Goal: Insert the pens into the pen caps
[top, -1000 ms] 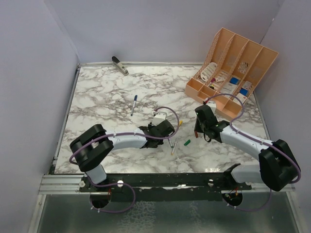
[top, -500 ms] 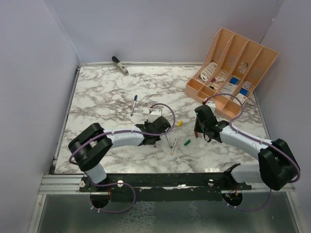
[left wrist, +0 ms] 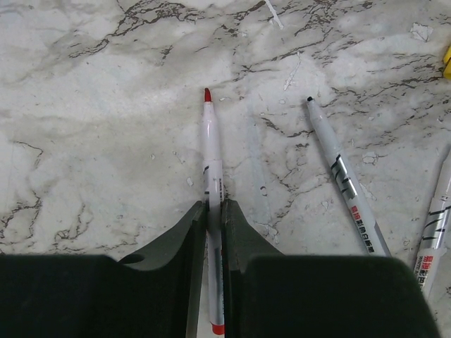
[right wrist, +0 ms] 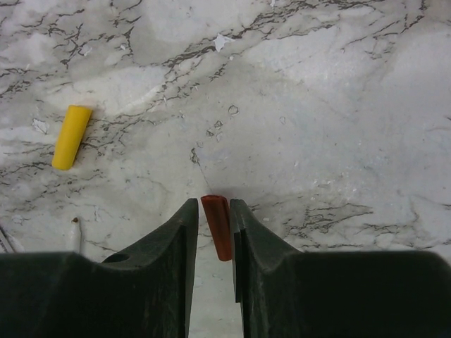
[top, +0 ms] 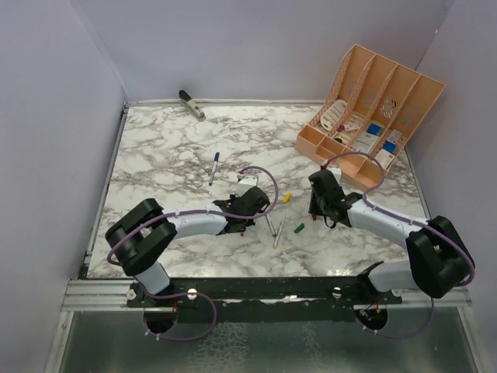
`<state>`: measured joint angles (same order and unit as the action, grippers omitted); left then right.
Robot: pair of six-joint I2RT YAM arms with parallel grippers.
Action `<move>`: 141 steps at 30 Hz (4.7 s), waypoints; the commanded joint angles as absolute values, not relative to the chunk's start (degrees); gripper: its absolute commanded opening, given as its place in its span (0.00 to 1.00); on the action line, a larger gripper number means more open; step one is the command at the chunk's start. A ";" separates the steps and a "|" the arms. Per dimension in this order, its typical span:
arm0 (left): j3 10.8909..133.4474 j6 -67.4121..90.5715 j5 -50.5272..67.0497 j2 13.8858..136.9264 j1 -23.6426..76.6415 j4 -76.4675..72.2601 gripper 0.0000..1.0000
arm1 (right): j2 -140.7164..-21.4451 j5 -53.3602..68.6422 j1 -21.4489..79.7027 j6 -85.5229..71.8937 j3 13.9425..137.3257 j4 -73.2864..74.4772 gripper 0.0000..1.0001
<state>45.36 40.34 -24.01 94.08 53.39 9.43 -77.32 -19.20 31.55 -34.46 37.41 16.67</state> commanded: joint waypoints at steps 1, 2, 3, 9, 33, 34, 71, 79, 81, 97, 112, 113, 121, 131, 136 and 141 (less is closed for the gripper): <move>38.83 39.36 -12.75 101.93 53.70 23.58 0.00 | -77.00 -16.95 32.40 -35.86 35.68 17.12 0.25; 38.89 39.12 -12.40 101.98 53.71 23.32 0.00 | -76.71 -16.76 32.47 -35.75 35.14 16.87 0.26; 38.96 38.86 -12.13 102.03 53.70 23.10 0.00 | -76.57 -16.65 32.49 -35.59 34.68 16.72 0.26; 39.74 36.88 -11.09 102.13 53.79 22.59 0.00 | -77.64 -16.54 32.67 -36.17 34.56 18.27 0.29; 43.66 32.79 -15.71 94.18 53.62 24.87 0.00 | -83.96 -18.13 32.83 -39.37 38.00 23.43 0.01; 44.17 32.31 -16.11 93.49 53.66 25.20 0.00 | -83.74 -18.05 32.87 -39.40 38.16 23.29 0.01; 24.28 11.80 -1.51 69.11 48.97 -47.27 0.00 | -78.40 4.66 32.87 -24.88 37.23 -55.13 0.01; 24.17 13.51 1.26 71.81 49.02 -53.14 0.00 | -76.46 10.42 32.87 -29.00 33.54 -59.21 0.01; 24.17 14.15 1.70 72.08 49.00 -54.39 0.00 | -76.23 10.98 32.87 -29.92 32.67 -60.51 0.01; 24.07 17.52 1.17 72.98 48.80 -56.87 0.00 | -76.47 10.50 32.96 -37.88 28.59 -69.54 0.01; 25.30 17.65 1.89 73.83 48.64 -57.22 0.00 | -77.70 10.53 33.49 -38.42 27.79 -70.44 0.01; 25.24 17.55 1.97 73.68 48.61 -57.22 0.00 | -77.87 10.40 33.56 -38.41 27.65 -70.59 0.01; 24.65 17.49 2.35 72.22 48.56 -58.02 0.00 | -78.14 9.55 33.75 -37.71 27.24 -71.04 0.01; 24.69 17.84 3.52 71.98 48.52 -58.18 0.00 | -79.23 9.40 33.92 -37.27 27.72 -71.46 0.01; 24.43 17.74 2.83 71.66 48.52 -58.23 0.00 | -79.54 9.57 33.93 -37.40 27.86 -71.27 0.02; 24.22 17.37 1.70 71.19 48.52 -58.21 0.00 | -79.10 9.28 34.16 -37.29 27.52 -71.24 0.01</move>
